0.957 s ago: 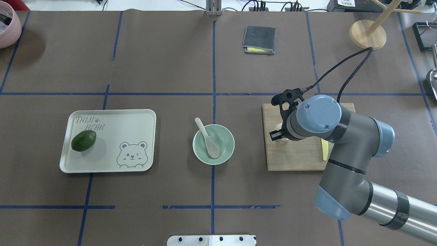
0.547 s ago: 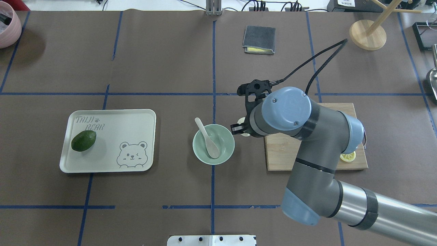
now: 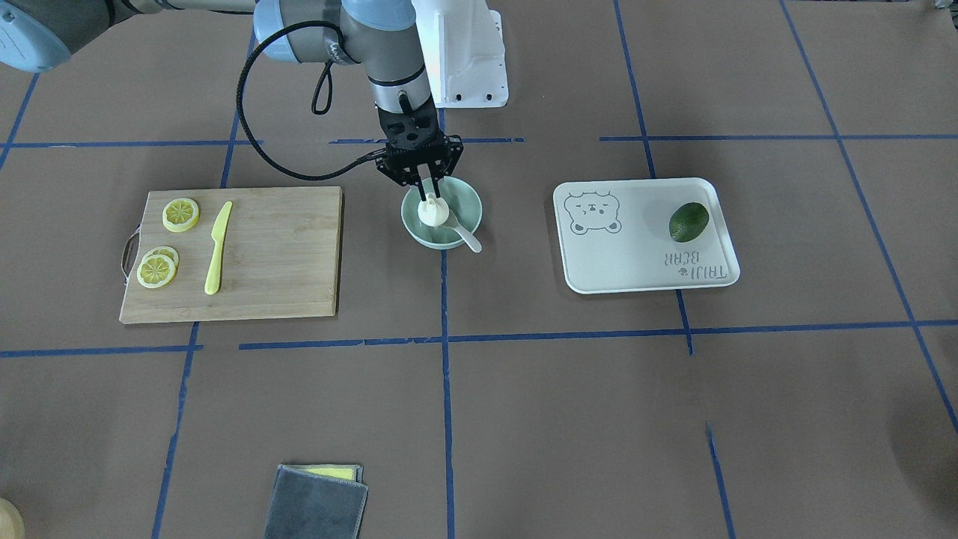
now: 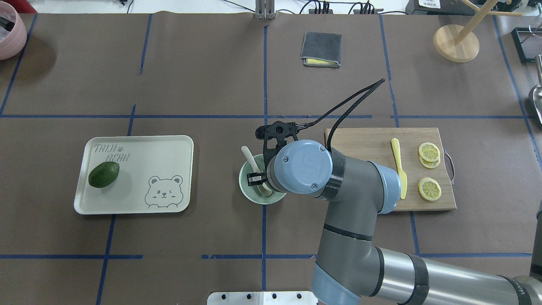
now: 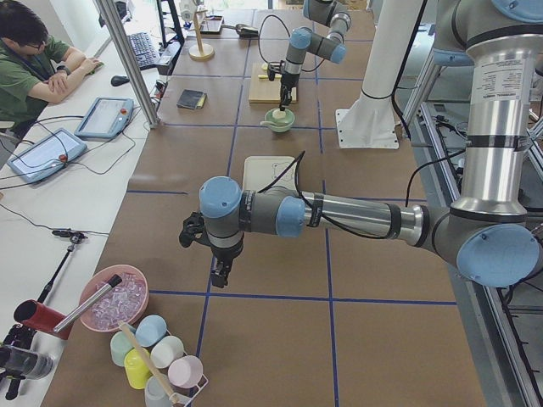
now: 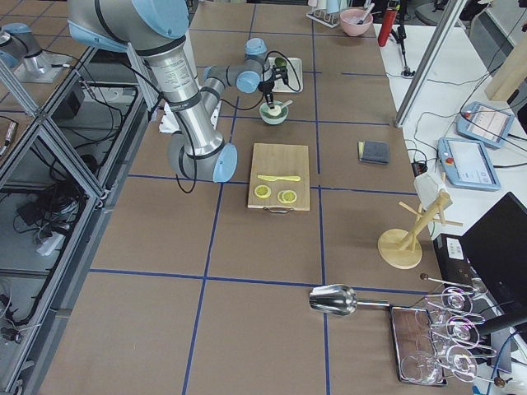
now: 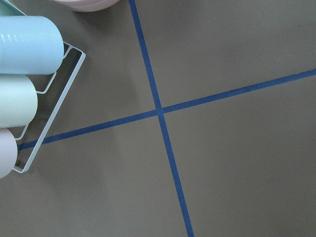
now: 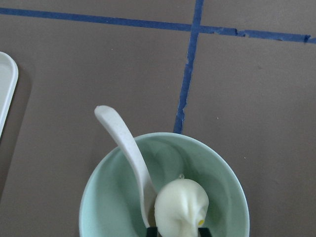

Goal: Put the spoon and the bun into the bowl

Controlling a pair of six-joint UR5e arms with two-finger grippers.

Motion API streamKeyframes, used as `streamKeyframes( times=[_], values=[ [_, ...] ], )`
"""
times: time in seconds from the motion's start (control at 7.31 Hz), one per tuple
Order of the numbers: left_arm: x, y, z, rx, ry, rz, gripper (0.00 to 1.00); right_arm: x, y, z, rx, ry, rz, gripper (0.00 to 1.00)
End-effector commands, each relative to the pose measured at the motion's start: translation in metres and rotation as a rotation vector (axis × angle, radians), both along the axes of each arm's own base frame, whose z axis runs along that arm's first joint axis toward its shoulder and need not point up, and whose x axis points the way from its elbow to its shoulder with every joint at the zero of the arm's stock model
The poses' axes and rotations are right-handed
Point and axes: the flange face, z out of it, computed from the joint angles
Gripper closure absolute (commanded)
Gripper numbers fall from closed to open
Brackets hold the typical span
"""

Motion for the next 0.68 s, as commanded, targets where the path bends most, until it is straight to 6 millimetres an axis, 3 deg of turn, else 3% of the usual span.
streamKeyframes(
  times=[0.0, 0.14, 0.27, 0.41, 0.55],
  values=[
    [0.000, 0.001, 0.002, -0.004, 0.000, 0.000, 0.00, 0.031, -0.010, -0.011, -0.029, 0.088, 0.025, 0.00],
    [0.000, 0.002, 0.005, -0.010, -0.002, 0.000, 0.00, 0.089, -0.042, -0.021, -0.025, 0.078, 0.011, 0.00],
    [-0.001, 0.003, 0.008, -0.024, -0.005, -0.002, 0.00, 0.154, -0.093, -0.010, -0.023, 0.065, -0.057, 0.00],
    [0.000, 0.004, 0.012, -0.033, -0.006, -0.001, 0.00, 0.223, -0.143, 0.014, 0.018, 0.071, -0.112, 0.00],
    [0.000, 0.005, 0.022, -0.049, -0.004, 0.003, 0.00, 0.295, -0.178, 0.049, 0.064, 0.083, -0.162, 0.00]
  ],
)
